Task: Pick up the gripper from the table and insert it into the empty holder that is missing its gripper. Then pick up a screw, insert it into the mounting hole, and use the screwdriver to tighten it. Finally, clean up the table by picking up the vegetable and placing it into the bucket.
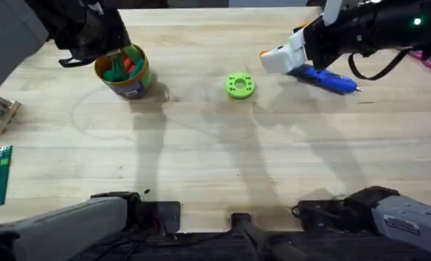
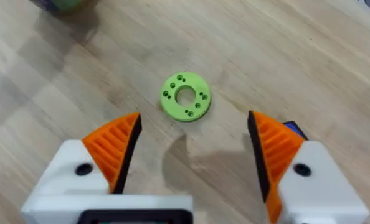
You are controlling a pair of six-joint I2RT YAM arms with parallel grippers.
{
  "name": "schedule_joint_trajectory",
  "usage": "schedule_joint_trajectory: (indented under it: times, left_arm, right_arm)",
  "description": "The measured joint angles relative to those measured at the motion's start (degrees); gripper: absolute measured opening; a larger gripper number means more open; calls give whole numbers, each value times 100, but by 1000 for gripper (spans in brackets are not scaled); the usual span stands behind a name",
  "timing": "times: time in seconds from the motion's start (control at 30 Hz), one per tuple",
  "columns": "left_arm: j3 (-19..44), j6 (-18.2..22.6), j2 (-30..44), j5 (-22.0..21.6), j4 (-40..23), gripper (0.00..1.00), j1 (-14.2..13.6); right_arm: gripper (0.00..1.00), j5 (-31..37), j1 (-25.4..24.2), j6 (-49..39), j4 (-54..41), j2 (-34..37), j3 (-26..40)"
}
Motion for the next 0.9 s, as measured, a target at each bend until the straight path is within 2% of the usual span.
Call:
schedule_joint_trajectory:
  times: [0.13, 0.37, 0.53, 0.57, 0.6, 0.73, 0.77, 0.9]
  left_arm:
    - [0, -274, 160, -18, 346, 16, 59]
    - [0, -1467, 511, -21, 273, 16, 276]
    - [0, -1810, 699, -20, 382, 16, 300]
    - [0, -1837, 708, -21, 414, 45, 300]
    - [0, -1912, 706, -25, 470, 307, 300]
    - [0, -1956, 706, -36, 444, 914, 300]
    - [0, -1986, 688, -38, 439, 985, 300]
    - [0, -1776, 395, -36, 278, 986, 294]
  right_arm:
    - [989, 0, 0, 1, 0, 1, 0]
    - [989, 0, 0, -1, 2, 27, 0]
    - [989, 0, 0, 0, 4, 31, 0]
    - [989, 0, 0, -1, 4, 31, 0]
    - [989, 0, 0, -1, 4, 31, 0]
    - [989, 0, 0, -1, 4, 31, 0]
    - [989, 0, 0, 3, 4, 31, 0]
    - [989, 0, 0, 5, -48, 8, 0]
